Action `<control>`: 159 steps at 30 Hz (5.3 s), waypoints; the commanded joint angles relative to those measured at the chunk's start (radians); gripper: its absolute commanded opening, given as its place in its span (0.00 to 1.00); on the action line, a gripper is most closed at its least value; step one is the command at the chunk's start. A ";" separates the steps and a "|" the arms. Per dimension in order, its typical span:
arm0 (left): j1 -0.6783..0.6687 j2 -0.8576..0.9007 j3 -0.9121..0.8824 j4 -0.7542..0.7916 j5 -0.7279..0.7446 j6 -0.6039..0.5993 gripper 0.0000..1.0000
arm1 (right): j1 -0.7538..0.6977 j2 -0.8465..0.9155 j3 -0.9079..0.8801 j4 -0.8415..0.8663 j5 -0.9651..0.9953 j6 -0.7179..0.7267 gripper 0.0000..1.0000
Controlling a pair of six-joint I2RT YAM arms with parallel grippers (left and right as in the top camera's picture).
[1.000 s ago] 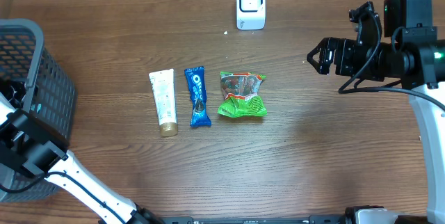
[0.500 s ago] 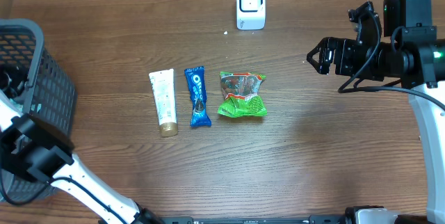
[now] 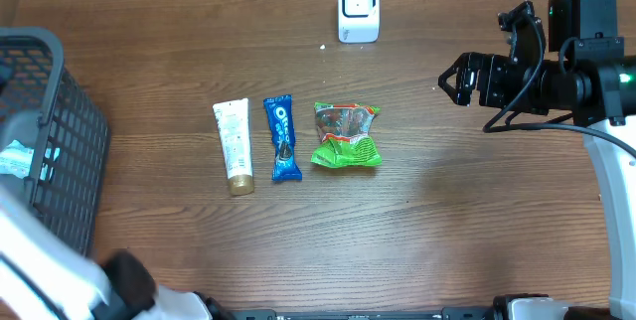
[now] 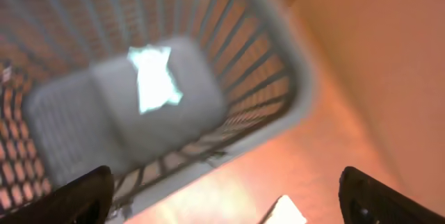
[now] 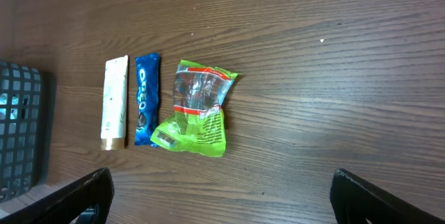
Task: Scan the item barcode
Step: 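Reach the left gripper into the basket toward the mint-green wipes pack, then close the left gripper on the mint-green wipes pack inside the basket, then carry the wipes pack right of the green bag and release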
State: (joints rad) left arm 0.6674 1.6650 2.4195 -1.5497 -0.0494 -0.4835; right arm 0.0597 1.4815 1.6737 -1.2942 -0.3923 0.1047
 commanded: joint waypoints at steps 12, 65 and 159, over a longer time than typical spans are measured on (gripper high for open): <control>0.000 -0.391 0.021 0.324 0.337 0.240 0.99 | 0.003 0.001 0.021 0.001 -0.002 -0.001 1.00; -0.171 0.233 0.297 -0.077 -0.196 0.014 0.90 | 0.003 0.001 0.021 -0.028 -0.047 -0.001 1.00; 0.179 0.817 0.247 -0.021 -0.148 -0.101 0.80 | 0.003 0.001 0.021 -0.054 -0.054 -0.002 1.00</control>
State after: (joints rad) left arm 0.8459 2.4851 2.7026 -1.5909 -0.1032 -0.5243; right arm 0.0597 1.4822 1.6737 -1.3533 -0.4408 0.1047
